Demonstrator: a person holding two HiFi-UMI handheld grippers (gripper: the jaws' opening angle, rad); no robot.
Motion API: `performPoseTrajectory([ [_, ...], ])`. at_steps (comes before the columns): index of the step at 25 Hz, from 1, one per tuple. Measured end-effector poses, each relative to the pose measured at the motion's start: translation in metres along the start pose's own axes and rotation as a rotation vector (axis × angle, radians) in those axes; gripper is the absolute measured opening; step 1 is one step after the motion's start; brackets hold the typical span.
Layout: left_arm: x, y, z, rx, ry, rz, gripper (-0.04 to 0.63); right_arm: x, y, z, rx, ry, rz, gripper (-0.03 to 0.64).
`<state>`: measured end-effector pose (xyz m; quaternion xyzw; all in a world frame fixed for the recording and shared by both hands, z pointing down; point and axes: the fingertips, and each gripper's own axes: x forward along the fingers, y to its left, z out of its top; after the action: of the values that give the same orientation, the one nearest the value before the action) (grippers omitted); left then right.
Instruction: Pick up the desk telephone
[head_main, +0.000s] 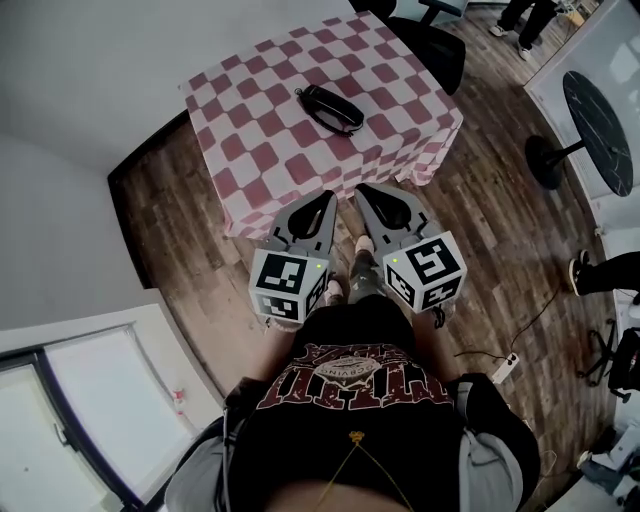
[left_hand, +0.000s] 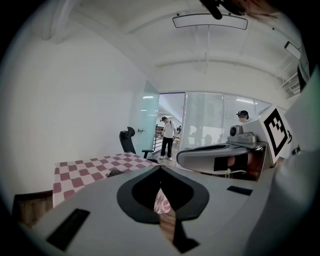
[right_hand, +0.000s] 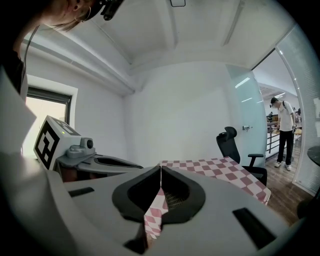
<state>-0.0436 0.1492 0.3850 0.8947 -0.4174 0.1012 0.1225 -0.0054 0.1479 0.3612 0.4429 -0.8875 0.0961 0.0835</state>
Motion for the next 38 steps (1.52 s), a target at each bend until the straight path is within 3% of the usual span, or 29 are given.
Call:
performPoseTrajectory([
  [16, 0.094, 0.035, 0.039, 0.000, 0.008, 0.064, 0.000, 0.067, -0.082, 0.026, -0.004, 0.006, 0.101, 0.020],
  [28, 0.135, 0.047, 0.044, -0.006, 0.052, 0.124, 0.000, 0.088, -0.126, 0.029, 0.017, 0.022, 0.163, 0.020],
  [38, 0.152, 0.052, 0.043, -0.038, 0.038, 0.192, 0.000, 0.098, -0.148, 0.024, -0.001, 0.050, 0.236, 0.020],
])
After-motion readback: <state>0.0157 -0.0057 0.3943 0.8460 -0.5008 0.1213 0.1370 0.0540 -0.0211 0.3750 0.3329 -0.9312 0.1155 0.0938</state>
